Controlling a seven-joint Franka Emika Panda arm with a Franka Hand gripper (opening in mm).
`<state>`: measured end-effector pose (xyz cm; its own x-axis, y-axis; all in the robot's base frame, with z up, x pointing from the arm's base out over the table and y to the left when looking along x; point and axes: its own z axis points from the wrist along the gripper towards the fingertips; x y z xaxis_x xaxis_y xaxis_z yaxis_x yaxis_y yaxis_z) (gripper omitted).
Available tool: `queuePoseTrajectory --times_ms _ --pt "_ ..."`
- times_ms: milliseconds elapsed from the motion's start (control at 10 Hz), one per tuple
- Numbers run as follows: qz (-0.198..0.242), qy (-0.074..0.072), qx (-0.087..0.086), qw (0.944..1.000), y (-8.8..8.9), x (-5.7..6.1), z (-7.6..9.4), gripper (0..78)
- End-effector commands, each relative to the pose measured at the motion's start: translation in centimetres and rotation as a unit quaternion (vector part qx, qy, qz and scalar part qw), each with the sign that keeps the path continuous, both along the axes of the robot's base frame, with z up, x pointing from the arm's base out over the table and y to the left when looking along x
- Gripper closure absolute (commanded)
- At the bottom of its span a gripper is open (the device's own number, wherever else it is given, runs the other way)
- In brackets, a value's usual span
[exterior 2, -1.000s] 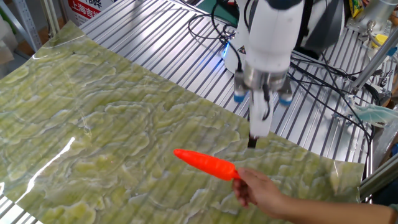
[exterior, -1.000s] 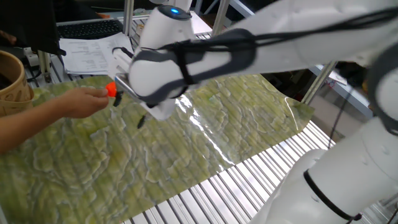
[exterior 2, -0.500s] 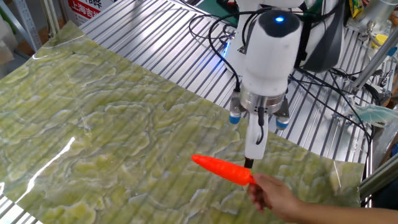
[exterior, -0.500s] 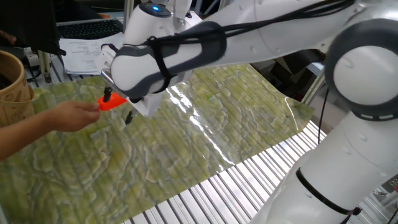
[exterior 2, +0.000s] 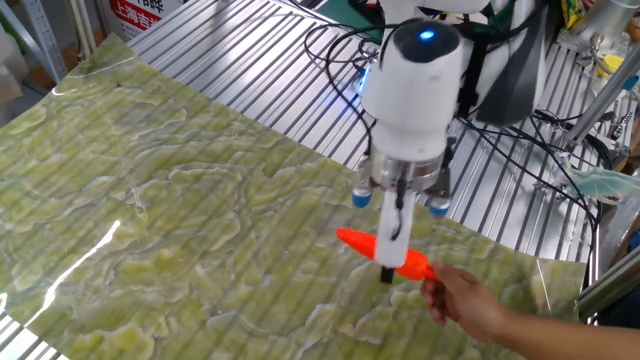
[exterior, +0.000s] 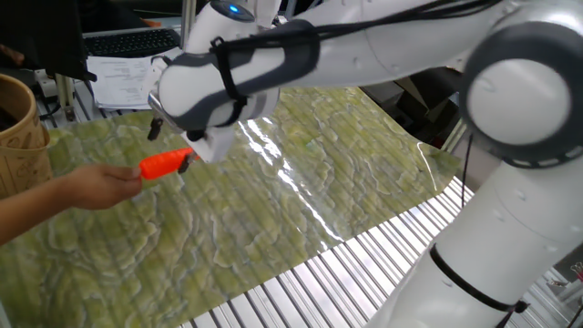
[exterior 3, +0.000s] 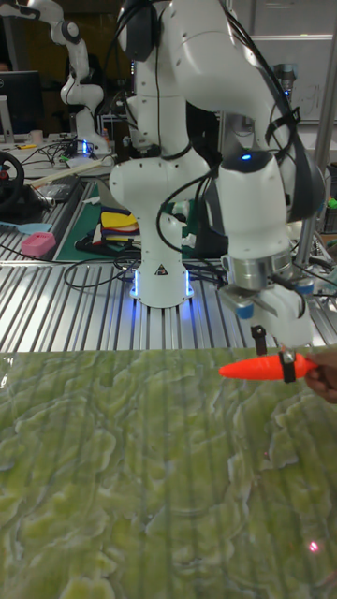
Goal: Receive something handed over by a human
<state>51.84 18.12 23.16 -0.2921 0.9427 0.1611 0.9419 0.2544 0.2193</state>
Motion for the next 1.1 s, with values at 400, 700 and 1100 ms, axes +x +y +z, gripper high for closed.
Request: queuePoseTrajectory --times_ms 400,700,1100 --pt "-0.041 -0.008 -0.024 0.9988 0.3 4.0 -4.9 0.1" --pt "0.026 0.019 -0.036 0.9988 8.4 -3.3 -6.4 0.1" --pt "0.193 0.005 -0.103 0.9758 11.4 -8.1 -6.1 0.1"
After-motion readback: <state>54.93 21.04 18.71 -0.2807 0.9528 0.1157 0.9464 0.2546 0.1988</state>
